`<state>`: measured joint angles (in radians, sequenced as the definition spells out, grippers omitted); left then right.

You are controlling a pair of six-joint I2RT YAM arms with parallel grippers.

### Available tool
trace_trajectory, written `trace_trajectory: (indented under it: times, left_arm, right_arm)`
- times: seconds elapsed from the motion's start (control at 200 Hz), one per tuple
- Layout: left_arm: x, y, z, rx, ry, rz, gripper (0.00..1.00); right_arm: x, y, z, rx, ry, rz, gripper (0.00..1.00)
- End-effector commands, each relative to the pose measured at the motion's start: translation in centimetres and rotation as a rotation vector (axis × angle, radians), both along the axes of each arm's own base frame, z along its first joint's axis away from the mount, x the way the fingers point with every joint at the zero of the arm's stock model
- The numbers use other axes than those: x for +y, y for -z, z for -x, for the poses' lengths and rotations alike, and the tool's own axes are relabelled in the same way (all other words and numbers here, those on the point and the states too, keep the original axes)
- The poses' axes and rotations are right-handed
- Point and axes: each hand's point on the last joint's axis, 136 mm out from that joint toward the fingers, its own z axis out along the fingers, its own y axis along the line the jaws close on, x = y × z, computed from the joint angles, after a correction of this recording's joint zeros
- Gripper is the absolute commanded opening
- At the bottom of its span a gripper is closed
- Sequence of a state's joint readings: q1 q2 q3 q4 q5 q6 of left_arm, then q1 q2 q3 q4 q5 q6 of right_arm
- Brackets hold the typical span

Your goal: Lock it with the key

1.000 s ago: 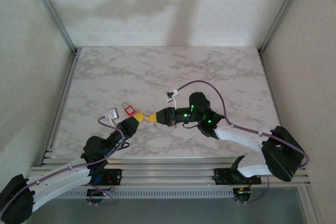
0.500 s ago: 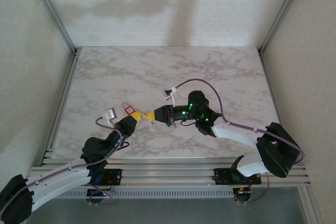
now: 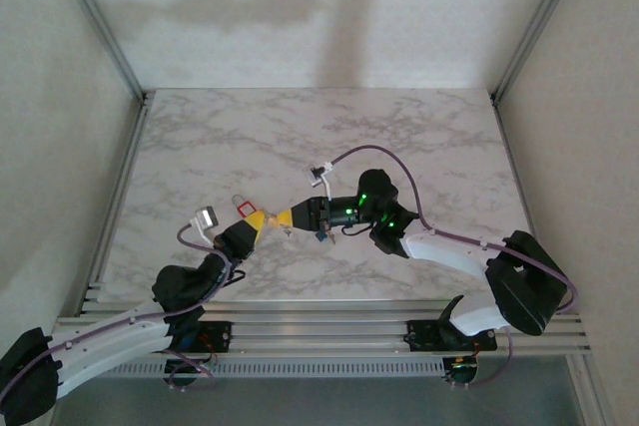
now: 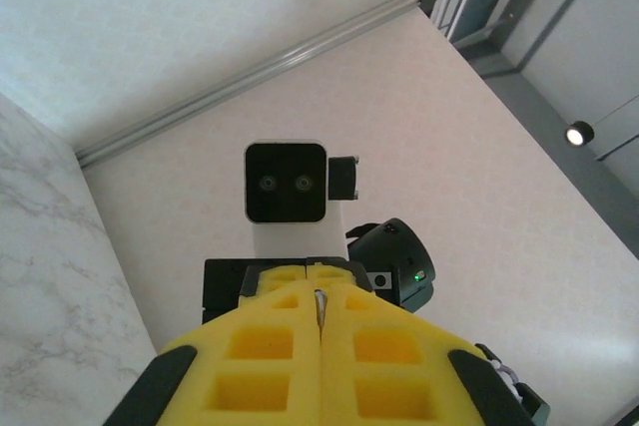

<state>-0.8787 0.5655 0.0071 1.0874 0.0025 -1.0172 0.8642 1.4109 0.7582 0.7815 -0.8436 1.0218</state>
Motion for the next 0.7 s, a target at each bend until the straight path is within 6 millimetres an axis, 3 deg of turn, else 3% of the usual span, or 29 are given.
trace_trajectory:
  times: [0.0,0.39,0.526,0.696]
  left_arm:
    - [-3.1,4.8,4.1,-0.033,0.237,-0.149,0.0]
    - [-3.7,3.8,5.5,-0.088,0.302,-0.156,0.0]
    - [-3.9,3.7,5.8,-0.09,0.318,-0.158,0.0]
    - [-4.1,3.8,5.9,-0.077,0.332,-0.163,0.0]
  right_arm:
    - [0.9,-1.4,-1.9,-0.039,0.064,-0.037,0.0]
    - [1.1,-0.7,-1.4,-0.076,0.007,-0.008,0.0]
    - [1.0,0.6,-2.0,-0.088,0.034,0.043,0.0]
    - [1.0,0.7,-2.5,-0.107,0.061,0.052,0.0]
